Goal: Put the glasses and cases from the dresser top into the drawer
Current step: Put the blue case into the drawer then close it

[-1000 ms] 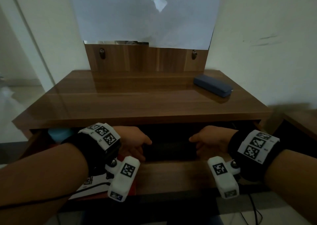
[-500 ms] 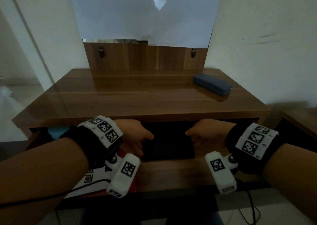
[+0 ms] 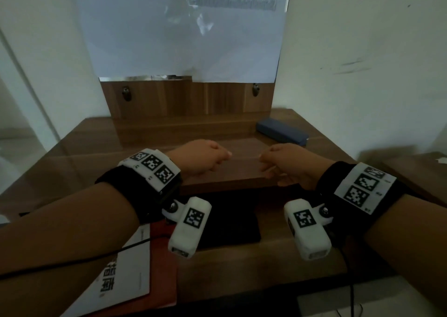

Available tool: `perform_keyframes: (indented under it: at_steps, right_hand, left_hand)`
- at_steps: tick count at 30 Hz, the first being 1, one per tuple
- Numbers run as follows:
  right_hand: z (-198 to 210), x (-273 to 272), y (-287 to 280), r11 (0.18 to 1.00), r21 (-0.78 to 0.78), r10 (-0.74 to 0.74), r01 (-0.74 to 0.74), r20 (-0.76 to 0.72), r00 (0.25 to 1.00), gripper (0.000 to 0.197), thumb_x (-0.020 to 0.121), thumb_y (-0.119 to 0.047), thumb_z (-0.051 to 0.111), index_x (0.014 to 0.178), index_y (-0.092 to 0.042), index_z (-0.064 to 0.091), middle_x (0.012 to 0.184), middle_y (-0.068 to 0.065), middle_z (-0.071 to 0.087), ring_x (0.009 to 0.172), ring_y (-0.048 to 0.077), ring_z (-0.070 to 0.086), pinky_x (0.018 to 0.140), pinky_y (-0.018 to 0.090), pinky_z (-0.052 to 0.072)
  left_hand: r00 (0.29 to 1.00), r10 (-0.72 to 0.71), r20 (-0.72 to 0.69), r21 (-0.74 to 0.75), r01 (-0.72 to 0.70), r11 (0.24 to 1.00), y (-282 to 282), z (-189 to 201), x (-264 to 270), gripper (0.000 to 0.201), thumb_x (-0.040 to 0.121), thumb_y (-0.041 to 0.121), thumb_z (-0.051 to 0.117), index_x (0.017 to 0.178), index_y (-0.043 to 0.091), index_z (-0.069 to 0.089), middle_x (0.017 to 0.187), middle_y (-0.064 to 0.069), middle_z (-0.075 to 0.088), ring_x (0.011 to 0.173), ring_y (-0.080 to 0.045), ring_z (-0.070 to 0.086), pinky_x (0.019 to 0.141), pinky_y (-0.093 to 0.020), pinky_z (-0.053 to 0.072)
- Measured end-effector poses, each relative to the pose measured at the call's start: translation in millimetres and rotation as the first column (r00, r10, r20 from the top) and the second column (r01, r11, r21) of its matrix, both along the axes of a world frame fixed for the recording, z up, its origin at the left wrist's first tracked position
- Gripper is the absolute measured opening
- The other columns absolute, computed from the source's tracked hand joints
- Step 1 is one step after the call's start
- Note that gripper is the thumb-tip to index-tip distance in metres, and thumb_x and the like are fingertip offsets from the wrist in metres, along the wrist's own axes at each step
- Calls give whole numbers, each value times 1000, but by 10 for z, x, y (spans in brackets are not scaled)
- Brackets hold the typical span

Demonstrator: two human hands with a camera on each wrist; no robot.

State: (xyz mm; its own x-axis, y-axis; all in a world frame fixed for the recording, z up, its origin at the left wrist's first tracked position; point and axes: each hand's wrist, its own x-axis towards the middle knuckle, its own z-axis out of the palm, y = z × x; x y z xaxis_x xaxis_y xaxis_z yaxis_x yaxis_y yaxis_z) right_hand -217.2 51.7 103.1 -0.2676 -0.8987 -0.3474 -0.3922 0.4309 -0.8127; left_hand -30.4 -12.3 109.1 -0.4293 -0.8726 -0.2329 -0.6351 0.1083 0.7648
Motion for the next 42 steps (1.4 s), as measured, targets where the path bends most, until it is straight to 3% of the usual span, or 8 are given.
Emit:
perform_keyframes:
  at_steps: [9,15,19,22,26,29,32,42]
  right_hand:
    - [150,-496,-351,961,-137,-230,238,76,970,7,93,-23,57,94,-16,57,89,7,53,71,18,49,56,29,37]
    - [76,-877,-582,913,-205,-336,352,108,936,42,89,-13,59,128,0,52,87,4,56,65,12,51,45,18,46]
    - [-5,-1050,-741,862,-160,-477,481,69,876,67,78,-28,69,137,-18,39,133,13,47,109,30,52,86,46,53]
    - [-111,-1125,-812,846,-138,-503,514,109,857,77,69,-32,74,136,-27,36,136,14,43,111,35,54,86,51,54]
    - [-238,-1213,-897,845,-123,-508,520,114,854,86,68,-32,79,140,-28,32,137,15,45,112,33,56,91,49,53]
    - [-296,-1231,-942,851,-130,-506,509,61,860,90,66,-36,81,142,-28,31,140,14,43,116,36,53,91,49,52]
    - [-366,-1253,-954,856,-165,-497,489,-11,867,95,63,-37,83,142,-25,31,141,13,43,122,35,49,96,49,49]
    - [-568,-1255,-986,903,-185,-428,388,-291,856,88,73,-38,77,145,-18,30,142,11,39,131,32,33,107,47,37]
  left_hand:
    - [973,148,-176,117,-128,985,-422,135,-582,34,94,33,55,121,14,58,100,0,57,93,-17,54,81,-34,43]
    - [957,173,-233,161,-138,977,-698,93,-948,23,97,26,51,115,14,59,87,-3,50,79,-17,47,74,-32,41]
    - [932,223,-284,191,-173,966,-850,61,-1143,25,98,24,49,117,11,58,77,0,47,77,-16,50,74,-29,46]
    - [903,262,-340,212,-198,957,-969,19,-1264,45,90,30,55,124,1,58,71,3,49,61,-10,48,59,-27,44]
    - [850,345,-399,291,-239,926,-1088,-30,-1464,19,94,31,47,96,19,62,92,-1,54,77,-13,48,72,-32,45]
    - [816,368,-446,325,-235,916,-1130,-57,-1552,32,90,37,49,115,19,60,119,-9,58,84,-17,54,74,-34,47]
    - [813,357,-460,312,-228,922,-1187,-119,-1640,54,87,41,50,134,15,52,145,-11,48,125,-29,53,95,-43,45]
    - [880,289,-376,230,-213,950,-1360,-249,-1787,54,95,43,42,139,11,46,146,-13,47,132,-32,47,97,-41,45]
